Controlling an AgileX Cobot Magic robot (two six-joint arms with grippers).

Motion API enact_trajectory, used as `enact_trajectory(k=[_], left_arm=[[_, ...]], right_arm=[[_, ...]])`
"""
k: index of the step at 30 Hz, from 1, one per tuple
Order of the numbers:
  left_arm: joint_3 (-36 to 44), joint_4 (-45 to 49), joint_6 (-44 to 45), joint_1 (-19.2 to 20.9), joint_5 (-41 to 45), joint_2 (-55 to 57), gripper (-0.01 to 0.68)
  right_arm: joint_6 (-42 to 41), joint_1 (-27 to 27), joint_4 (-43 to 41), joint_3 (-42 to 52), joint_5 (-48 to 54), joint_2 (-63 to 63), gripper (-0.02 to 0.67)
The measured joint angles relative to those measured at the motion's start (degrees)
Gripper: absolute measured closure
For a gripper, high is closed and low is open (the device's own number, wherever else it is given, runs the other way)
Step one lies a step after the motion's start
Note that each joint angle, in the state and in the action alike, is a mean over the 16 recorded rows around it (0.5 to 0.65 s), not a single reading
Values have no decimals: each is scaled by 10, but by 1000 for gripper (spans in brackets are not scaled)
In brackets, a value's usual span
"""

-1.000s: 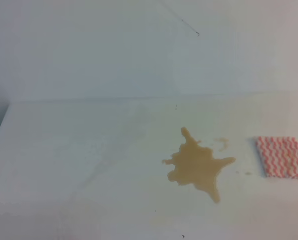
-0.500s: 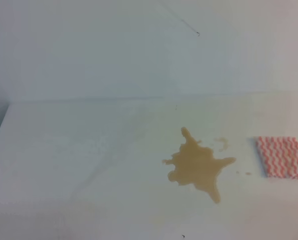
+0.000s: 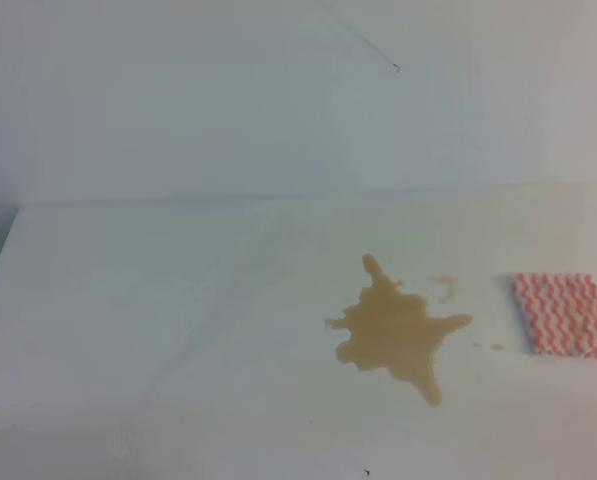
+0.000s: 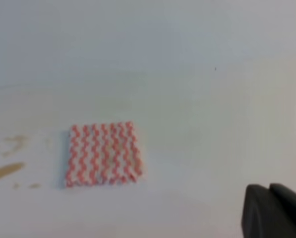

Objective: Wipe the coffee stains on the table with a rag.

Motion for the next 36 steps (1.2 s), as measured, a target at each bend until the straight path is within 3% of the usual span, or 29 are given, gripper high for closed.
enact_trajectory(k=[9,27,31,36], left_arm=[[0,0,0,0,0,0,672],[0,0,0,0,0,0,672],[0,0,0,0,0,0,672],[0,0,0,0,0,0,672]], right_arm=[[33,0,37,0,-137,0,651],[129,0,167,-1,-575,0,651],[152,0,159,-15,-608,0,651],[157,0,125,-60,-575,0,651]])
